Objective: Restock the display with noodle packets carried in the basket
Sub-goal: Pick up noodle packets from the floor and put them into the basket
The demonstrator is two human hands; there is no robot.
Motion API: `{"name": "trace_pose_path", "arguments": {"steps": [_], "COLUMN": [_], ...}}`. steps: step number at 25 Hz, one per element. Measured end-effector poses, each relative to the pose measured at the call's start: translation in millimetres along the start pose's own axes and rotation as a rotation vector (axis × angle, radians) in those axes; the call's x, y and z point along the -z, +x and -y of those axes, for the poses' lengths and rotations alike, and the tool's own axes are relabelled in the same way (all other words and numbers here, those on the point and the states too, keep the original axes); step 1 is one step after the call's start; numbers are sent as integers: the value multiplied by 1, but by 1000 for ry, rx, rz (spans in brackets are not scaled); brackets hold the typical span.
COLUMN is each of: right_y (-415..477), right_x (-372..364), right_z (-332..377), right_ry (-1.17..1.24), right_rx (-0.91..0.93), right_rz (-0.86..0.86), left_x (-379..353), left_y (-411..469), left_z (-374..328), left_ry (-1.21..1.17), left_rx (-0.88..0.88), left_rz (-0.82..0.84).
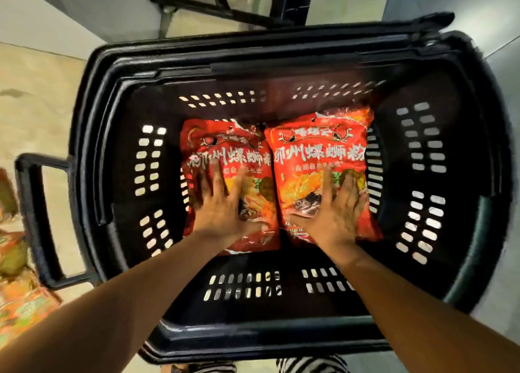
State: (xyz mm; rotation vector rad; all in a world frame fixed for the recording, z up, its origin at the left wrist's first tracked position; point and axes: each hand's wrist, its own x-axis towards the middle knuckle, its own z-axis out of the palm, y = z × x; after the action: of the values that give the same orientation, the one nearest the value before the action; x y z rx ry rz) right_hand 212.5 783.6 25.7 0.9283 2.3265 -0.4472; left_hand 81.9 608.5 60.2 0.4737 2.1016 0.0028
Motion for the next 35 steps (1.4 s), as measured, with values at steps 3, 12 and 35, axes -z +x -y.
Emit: {"name": "trace_pose_path", "arguments": {"steps": [3, 12, 35], "right_y": [18, 40, -144], "right_x": [-19, -38, 201], "right_z": [-8, -36, 241], "right_ry": [57, 341, -232], "right_rx": [2, 65, 466], "right_rz": [48, 86, 57], "left_x": [-12, -39, 148], "left_y": [15, 48, -224], "left_z": [12, 49, 176], "left_ry": [-183, -263, 26], "left_rx": [-45, -216, 136], "left_rz": [30, -83, -348]}}
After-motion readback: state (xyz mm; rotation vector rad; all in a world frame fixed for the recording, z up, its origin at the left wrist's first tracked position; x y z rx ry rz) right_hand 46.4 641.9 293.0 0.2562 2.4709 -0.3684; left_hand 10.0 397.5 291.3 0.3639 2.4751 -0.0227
